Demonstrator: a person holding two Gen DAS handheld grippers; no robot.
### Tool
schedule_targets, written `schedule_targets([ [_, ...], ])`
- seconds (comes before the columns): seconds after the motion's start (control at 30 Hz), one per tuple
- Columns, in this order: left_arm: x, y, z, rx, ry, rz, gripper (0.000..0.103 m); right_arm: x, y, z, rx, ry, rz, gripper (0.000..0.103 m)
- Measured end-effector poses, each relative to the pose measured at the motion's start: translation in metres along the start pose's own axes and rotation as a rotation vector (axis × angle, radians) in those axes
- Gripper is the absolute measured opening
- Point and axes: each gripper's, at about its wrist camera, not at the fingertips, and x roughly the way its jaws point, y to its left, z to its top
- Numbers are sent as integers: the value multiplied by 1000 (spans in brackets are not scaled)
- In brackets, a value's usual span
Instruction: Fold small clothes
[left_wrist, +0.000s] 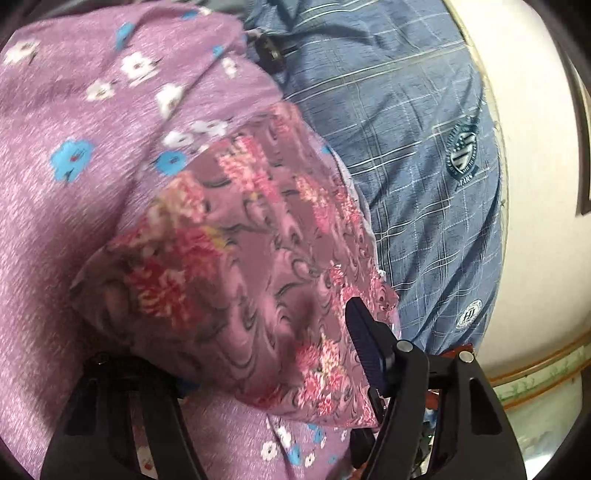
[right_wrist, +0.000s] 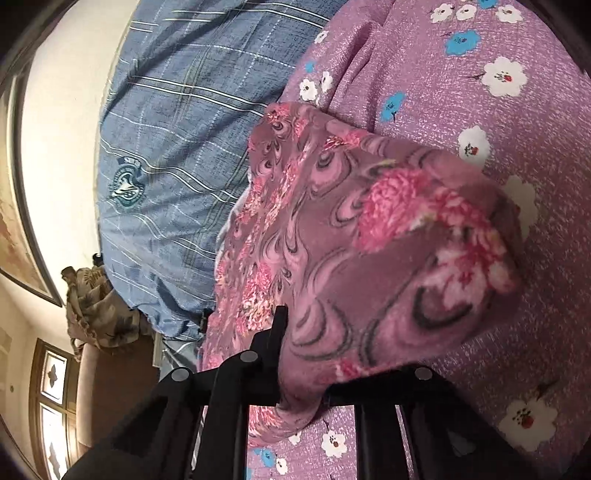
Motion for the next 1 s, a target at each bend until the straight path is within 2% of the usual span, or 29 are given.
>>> schedule_targets([
  [0.03,1,-2,1,14,-6,2,63,1,2,1,-16,0,-3,12],
  [0.1,4,1,4,23,-6,43,8,-1,6,1,-38,-6,-7,10],
  [0.13,5,5,7,14,3,51,8,-3,8,-1,-50,-16,-9,9],
  [0.2,4,12,9,-18,10,17,8,-12,15,-5,-87,-42,-13,8],
  [0.4,-24,-16,10,101,-7,-12,6,-44,48,-21,-222,-91,-51,7],
  [0.53,-54,-27,5,162,2,-24,6,-73,61,-42,-260,-84,-57,7],
  [0.63,-85,-25,-12,239,16,7,6,-97,60,-69,-279,-44,-61,7],
  [0.7,-101,-11,-25,255,32,48,8,-107,49,-90,-289,-2,-62,7],
  [0.77,-103,10,-35,255,73,132,10,-104,30,-108,-287,65,-104,8],
  [0.8,-104,19,-38,254,83,178,11,-99,17,-113,-268,103,-130,15],
  [0.83,-104,27,-39,245,92,226,15,-94,3,-116,-233,130,-161,16],
  [0.87,-106,33,-40,229,106,265,25,-93,-9,-116,-189,139,-138,18],
  [0.93,-119,32,-38,216,91,306,32,-100,-13,-109,-153,136,-109,27],
  [1.0,-133,15,-37,271,40,325,41,-110,-8,-99,-160,127,-115,50],
])
